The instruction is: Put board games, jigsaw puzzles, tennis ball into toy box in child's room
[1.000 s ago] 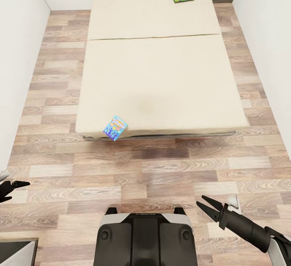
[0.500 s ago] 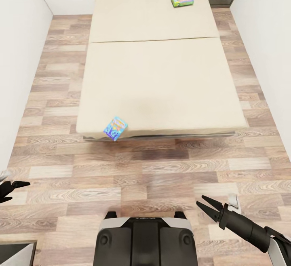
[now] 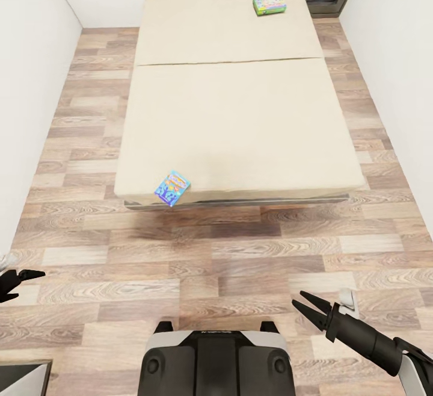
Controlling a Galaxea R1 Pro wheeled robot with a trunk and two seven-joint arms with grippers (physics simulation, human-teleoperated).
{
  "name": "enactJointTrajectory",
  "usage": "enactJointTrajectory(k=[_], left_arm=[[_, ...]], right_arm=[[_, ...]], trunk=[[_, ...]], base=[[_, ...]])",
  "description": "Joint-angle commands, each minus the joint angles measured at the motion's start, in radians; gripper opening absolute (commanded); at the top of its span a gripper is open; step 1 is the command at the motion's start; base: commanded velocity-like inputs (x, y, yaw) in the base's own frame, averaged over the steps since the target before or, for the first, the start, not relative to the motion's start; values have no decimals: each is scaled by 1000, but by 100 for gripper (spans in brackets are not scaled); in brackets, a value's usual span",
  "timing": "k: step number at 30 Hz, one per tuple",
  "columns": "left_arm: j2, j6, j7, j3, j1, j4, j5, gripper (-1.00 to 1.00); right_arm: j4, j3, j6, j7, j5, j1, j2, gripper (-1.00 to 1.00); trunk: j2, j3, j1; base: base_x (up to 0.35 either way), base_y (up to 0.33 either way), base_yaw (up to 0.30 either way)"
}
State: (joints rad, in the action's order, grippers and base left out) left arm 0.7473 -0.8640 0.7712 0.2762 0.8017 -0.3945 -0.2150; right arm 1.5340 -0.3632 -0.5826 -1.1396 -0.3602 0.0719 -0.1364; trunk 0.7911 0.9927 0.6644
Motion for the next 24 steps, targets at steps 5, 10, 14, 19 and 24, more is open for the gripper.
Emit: enactJointTrajectory(k=[5, 10, 14, 19, 24], left_arm=[[0, -4, 3, 4, 1, 0, 3, 100], [0, -4, 3, 7, 1, 0, 3, 100], [-1, -4, 3, 8, 1, 0, 2, 100], [-1, -4, 3, 9, 1, 0, 2, 100], [-1, -6, 3, 9, 1, 0, 2, 100]], right_arm=[[0, 0, -8, -1, -4, 0, 0, 100], [0, 0, -8, -1, -4, 0, 0, 100], [0, 0, -8, 0, -3, 0, 0, 100], [0, 0, -8, 0, -3, 0, 0, 100], [0, 0, -8, 6, -3, 0, 5, 100]], trunk=[[36, 8, 19], [71, 16, 39], [99, 22, 54], [134, 29, 73], [169, 36, 92]], base=[[-2, 0, 0], [0, 0, 0], [0, 0, 0], [0, 0, 0], [0, 0, 0]])
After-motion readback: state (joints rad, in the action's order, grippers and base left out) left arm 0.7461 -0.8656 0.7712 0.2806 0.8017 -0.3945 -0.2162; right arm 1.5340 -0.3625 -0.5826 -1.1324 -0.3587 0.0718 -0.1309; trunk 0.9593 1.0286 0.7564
